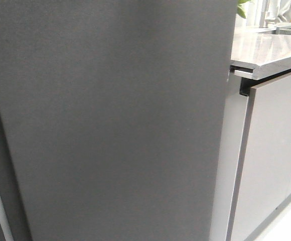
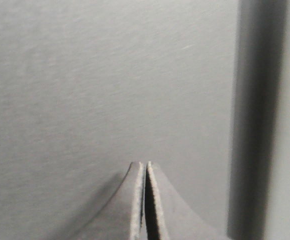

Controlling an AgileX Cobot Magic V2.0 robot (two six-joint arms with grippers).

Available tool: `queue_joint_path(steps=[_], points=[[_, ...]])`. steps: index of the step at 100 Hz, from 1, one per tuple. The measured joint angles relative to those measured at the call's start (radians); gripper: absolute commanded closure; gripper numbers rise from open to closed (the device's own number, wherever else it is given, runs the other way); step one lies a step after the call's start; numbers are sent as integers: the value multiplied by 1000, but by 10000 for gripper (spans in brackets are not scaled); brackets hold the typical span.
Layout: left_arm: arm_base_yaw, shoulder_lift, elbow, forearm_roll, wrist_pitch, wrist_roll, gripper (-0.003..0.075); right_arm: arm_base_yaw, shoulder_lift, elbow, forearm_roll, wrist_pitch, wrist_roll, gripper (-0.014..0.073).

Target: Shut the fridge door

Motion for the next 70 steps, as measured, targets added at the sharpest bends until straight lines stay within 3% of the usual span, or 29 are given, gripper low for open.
queue_joint_path(steps=[36,70], points=[[0,0,0,0,0,0,740,-1,-105,19,-76,-4,9,637],[0,0,0,0,0,0,740,-23,-550,305,-214,-3,106,636]])
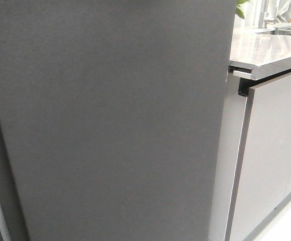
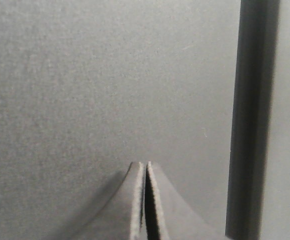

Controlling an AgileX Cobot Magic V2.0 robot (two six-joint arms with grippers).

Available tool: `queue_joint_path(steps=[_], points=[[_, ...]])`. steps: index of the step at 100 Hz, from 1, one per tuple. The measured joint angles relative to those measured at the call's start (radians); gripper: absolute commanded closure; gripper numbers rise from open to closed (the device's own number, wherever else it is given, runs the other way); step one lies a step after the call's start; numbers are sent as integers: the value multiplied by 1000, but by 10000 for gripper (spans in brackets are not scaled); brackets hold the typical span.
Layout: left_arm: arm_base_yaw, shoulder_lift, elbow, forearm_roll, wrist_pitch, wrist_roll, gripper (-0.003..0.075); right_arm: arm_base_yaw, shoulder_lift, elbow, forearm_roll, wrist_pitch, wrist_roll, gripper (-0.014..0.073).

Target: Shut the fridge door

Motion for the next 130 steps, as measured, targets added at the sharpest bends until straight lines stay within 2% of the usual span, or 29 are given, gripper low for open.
queue_joint_path(steps=[25,55,68,130], points=[[0,0,0,0,0,0,740,-3,-342,182,-137,93,183,636],[0,0,0,0,0,0,740,-4,-599,382,-161,128,279,637],[0,0,0,0,0,0,740,-4,-635,431,-165,128,288,638],[0,0,0,0,0,0,740,-5,-641,434,-173,133,288,638]])
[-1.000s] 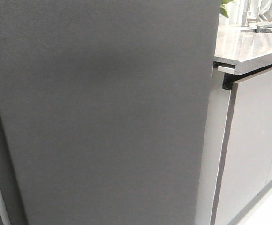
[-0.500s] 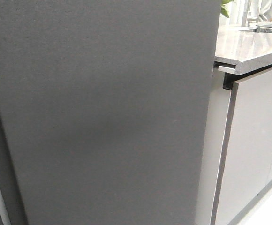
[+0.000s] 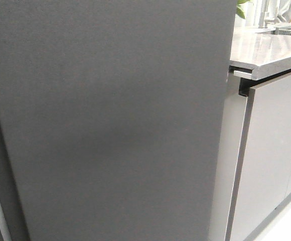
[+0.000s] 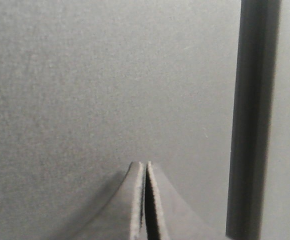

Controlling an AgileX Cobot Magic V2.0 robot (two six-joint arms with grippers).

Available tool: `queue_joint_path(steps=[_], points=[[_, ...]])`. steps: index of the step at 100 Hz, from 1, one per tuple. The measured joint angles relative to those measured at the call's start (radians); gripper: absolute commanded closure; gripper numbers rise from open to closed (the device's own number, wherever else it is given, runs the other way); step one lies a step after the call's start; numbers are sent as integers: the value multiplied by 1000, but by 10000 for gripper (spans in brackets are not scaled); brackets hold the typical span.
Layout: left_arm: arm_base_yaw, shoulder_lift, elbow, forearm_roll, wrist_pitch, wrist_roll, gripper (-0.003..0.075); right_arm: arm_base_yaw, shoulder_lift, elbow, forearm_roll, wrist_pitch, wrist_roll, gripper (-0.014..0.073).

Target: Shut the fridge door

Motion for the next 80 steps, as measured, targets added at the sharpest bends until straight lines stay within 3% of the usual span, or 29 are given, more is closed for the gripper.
queue_joint_path(steps=[19,35,55,80], points=[[0,0,0,0,0,0,740,-15,-5,16,-11,-87,0,638],[0,0,0,0,0,0,740,-150,-47,102,-14,-210,0,638],[0,0,0,0,0,0,740,-353,-191,321,-14,-347,0,638],[0,0,0,0,0,0,740,-463,-363,635,-14,-495,-2,638]])
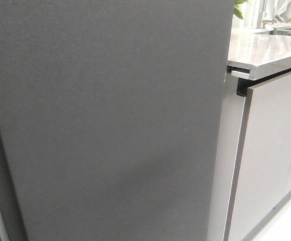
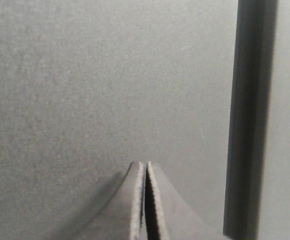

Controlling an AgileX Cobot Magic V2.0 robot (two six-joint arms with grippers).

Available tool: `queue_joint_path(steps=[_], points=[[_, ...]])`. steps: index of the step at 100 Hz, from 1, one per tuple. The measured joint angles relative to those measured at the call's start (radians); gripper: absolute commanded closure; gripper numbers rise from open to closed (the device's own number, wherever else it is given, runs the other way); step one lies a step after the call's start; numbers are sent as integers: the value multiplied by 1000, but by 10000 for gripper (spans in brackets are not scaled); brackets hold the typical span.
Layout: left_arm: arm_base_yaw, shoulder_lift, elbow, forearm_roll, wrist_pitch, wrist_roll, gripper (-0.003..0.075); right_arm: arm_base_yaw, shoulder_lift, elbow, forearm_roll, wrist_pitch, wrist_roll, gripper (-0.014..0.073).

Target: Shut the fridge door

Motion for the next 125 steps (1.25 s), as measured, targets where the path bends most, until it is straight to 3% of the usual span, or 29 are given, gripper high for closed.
queue_joint_path(steps=[18,125], points=[[0,0,0,0,0,0,740,-6,-43,120,0,-22,0,638],[0,0,0,0,0,0,740,-6,-45,120,0,31,-6,638]])
